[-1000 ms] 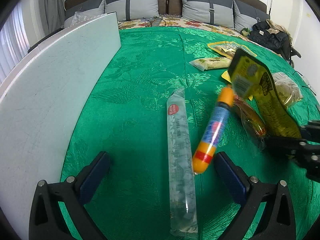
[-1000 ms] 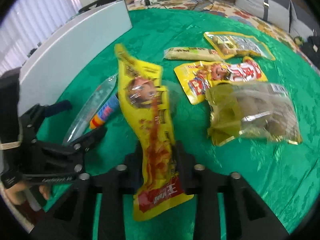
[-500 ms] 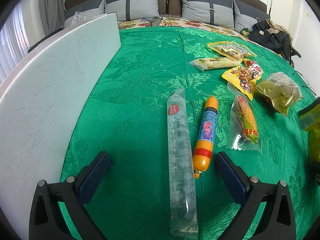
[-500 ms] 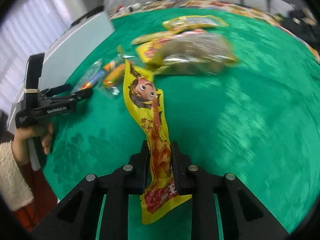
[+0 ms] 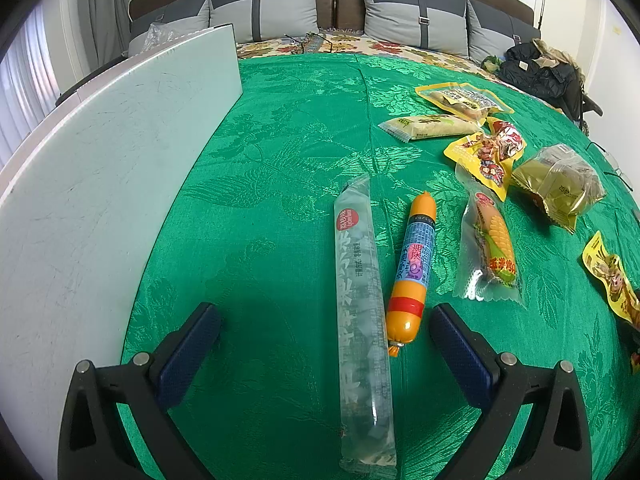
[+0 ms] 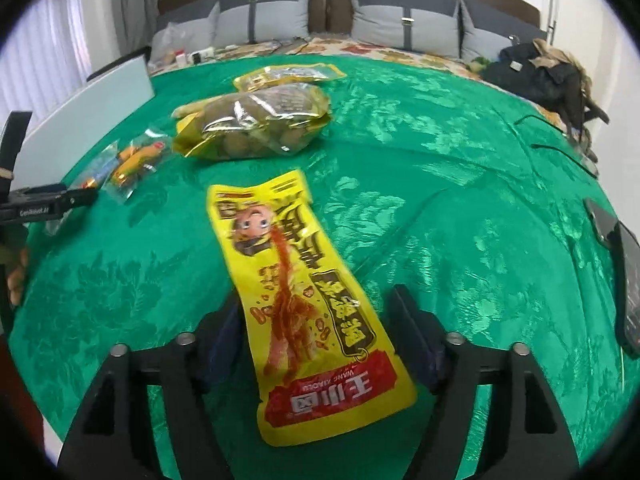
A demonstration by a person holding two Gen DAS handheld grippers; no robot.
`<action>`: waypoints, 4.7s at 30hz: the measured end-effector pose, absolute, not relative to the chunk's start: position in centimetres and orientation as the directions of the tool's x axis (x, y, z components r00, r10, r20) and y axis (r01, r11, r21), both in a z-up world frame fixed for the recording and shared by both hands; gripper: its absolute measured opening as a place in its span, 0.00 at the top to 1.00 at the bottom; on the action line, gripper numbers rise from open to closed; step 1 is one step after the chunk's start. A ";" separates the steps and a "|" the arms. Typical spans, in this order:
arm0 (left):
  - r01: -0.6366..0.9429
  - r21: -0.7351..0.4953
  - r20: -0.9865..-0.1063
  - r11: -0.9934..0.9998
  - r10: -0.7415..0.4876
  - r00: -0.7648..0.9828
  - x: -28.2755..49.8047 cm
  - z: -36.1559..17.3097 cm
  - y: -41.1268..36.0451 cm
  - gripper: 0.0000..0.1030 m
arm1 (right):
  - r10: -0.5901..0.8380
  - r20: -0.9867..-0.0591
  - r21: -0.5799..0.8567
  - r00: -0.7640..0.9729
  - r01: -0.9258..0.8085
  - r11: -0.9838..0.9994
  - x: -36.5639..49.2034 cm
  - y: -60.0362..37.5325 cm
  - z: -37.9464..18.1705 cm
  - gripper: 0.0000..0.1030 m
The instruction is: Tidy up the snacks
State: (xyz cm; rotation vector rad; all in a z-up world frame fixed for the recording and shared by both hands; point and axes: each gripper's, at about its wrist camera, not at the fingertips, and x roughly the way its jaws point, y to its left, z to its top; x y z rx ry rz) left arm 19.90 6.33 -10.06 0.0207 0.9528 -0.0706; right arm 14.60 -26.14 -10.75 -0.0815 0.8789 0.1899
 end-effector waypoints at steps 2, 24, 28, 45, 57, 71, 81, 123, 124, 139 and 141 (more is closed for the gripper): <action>0.070 -0.013 -0.815 0.997 -0.051 0.577 19.9 -10.1 6.3 0.00 | 0.136 -0.772 0.009 0.620 -0.204 0.979 14.6 -26.2 -10.8 0.20; 0.205 -0.120 -0.895 0.971 -0.195 0.401 21.2 -8.2 5.6 0.27 | 0.138 -0.772 0.009 0.621 -0.206 0.979 14.3 -26.3 -10.8 0.19; 0.087 -0.215 -0.867 0.973 -0.232 0.442 21.8 -7.0 7.7 0.40 | 0.137 -0.771 0.008 0.621 -0.206 0.979 14.3 -26.3 -10.8 0.18; 0.181 0.010 -0.893 0.983 -0.073 0.444 20.0 -8.3 5.4 0.83 | 0.161 -0.781 0.037 0.604 -0.212 0.977 14.5 -26.5 -10.7 0.18; 0.130 -0.218 -0.833 0.967 -0.254 0.492 15.0 -4.4 8.1 0.83 | 0.061 -0.947 -0.055 0.316 -0.346 0.937 20.0 -21.9 -10.0 0.23; 0.143 -0.420 -0.695 0.896 -0.419 0.584 11.2 2.0 10.9 0.83 | 0.276 -0.861 0.212 0.427 -0.193 0.958 17.2 -24.1 -1.3 0.59; 0.060 -0.475 -0.595 0.878 -0.371 0.713 9.4 8.2 20.2 0.83 | 0.491 -0.699 0.292 0.520 -0.419 0.860 16.9 -12.5 8.1 0.58; 0.121 -0.215 -0.742 0.969 -0.242 0.625 10.9 1.2 11.0 0.08 | 0.154 -0.760 -0.053 0.632 -0.296 0.954 14.7 -18.5 -7.5 0.28; 0.151 -0.204 -0.756 0.967 -0.254 0.604 11.3 0.1 9.0 0.08 | 0.117 -0.758 -0.065 0.642 -0.252 0.966 14.6 -20.5 -7.9 0.28; 0.216 -0.010 -0.820 0.976 -0.132 0.557 14.2 -9.7 -1.5 0.02 | -0.004 -0.770 -0.001 0.638 0.005 1.000 16.9 -30.3 -10.6 0.28; 0.212 -0.015 -0.819 0.977 -0.134 0.557 14.5 -9.8 -1.6 0.00 | -0.005 -0.774 0.002 0.634 0.010 1.000 17.3 -30.5 -11.0 0.25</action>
